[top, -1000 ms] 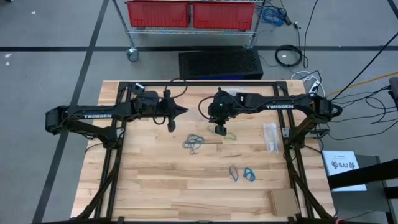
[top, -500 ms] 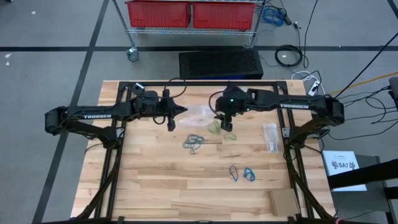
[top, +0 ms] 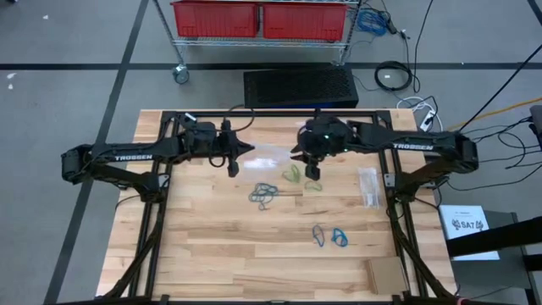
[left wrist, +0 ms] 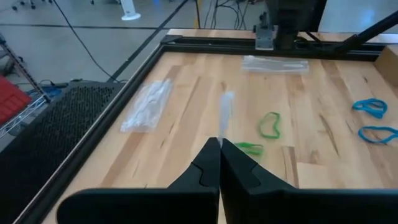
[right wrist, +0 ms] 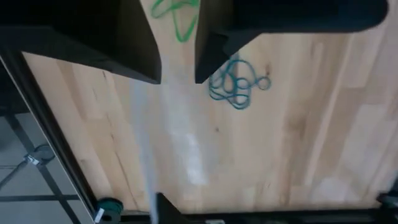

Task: Sort rubber bands
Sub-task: Put the blue rubber band into the transparent zip bag

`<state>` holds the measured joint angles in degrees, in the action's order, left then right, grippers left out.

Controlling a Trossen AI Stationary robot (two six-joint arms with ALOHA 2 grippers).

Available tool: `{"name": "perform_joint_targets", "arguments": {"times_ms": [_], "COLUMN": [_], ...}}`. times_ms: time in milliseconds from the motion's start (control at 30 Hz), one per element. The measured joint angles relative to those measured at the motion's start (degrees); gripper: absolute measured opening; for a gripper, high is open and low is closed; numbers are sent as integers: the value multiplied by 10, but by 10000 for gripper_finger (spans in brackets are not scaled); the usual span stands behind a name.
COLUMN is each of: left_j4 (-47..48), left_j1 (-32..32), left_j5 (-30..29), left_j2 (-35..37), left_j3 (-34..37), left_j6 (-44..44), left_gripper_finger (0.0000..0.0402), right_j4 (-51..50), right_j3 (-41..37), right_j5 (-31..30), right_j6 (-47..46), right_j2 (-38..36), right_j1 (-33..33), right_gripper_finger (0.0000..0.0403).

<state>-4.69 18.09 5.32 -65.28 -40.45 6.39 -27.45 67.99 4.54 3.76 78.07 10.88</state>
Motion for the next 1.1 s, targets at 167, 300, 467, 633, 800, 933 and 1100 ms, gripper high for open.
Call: {"name": "perform_joint_targets", "arguments": {"times_ms": [167,300,467,633,800,933,1100], "left_j4": [0,5,7,7,4,1,4], "left_j1": [3,0,-5,-5,-5,-5,-5], "left_j5": [0,15,19,21,21,21,21], "left_j2": [0,0,-6,-6,-6,-6,-6], "left_j3": [0,0,1,1,1,1,1], "left_j6": [0,5,15,16,25,30,30], "left_gripper_finger": [0,0,0,0,0,0,0], "right_j4": [30,76,166,208,217,233,232], "right_j3": [0,0,0,0,0,1,1], "right_j5": [0,-3,-5,-4,-1,-2,-6], "right_j6": [-11,38,97,114,121,130,135], "right_j2": [-4,34,93,120,138,150,155], "right_j1": [-3,-3,-2,9,12,16,23], "right_gripper_finger": [156,149,62,10,4,2,1]}}
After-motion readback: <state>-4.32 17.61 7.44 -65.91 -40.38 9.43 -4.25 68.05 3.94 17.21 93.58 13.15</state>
